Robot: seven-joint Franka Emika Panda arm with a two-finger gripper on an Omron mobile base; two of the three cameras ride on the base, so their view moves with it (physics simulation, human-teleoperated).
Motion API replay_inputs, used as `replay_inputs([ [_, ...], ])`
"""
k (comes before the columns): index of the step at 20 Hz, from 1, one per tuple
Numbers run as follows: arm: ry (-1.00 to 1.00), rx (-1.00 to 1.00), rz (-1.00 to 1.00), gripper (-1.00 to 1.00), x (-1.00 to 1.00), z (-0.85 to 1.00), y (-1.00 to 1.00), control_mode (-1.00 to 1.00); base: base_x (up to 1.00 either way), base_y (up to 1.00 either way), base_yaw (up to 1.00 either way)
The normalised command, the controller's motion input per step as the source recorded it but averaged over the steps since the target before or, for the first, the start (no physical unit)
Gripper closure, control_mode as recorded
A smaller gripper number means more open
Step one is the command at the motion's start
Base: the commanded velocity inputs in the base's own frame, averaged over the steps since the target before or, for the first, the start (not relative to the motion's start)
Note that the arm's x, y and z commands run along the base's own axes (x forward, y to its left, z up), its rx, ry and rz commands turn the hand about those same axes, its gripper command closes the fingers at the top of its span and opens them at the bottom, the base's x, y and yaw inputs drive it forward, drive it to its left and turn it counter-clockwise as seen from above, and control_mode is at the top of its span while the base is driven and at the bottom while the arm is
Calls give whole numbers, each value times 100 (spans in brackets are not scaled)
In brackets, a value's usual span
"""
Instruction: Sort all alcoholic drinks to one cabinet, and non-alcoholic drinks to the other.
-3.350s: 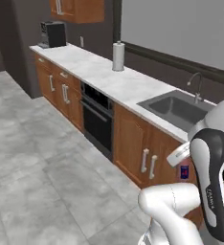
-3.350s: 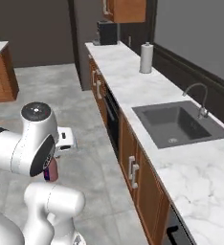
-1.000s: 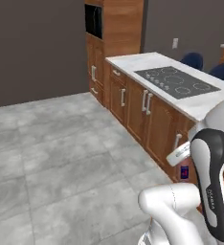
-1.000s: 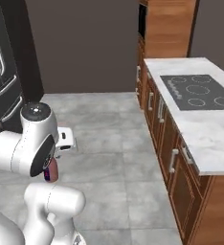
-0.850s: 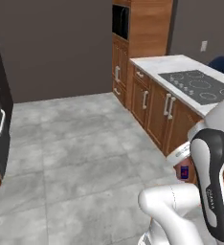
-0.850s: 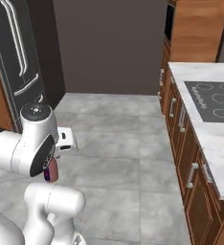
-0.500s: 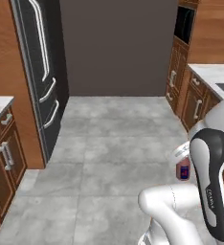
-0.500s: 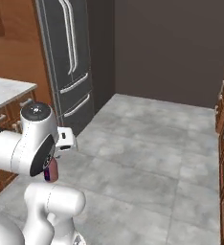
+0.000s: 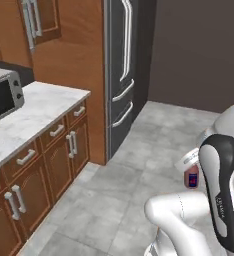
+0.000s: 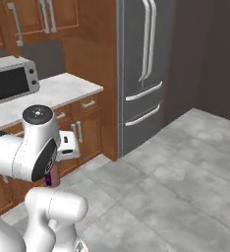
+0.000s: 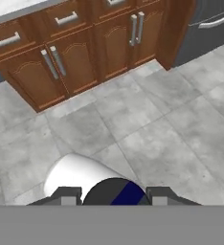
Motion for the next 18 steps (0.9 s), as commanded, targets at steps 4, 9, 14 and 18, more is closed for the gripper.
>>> replay_inputs([
  [4, 0, 0, 0, 100, 0, 0, 0, 100, 48, 32, 61],
  [9, 0, 0, 0, 100, 0, 0, 0, 100, 52, 36, 55],
  [14, 0, 0, 0, 100, 0, 0, 0, 100, 82, 13, 50],
  [18, 0, 0, 0, 100, 0, 0, 0, 100, 100, 0, 48],
])
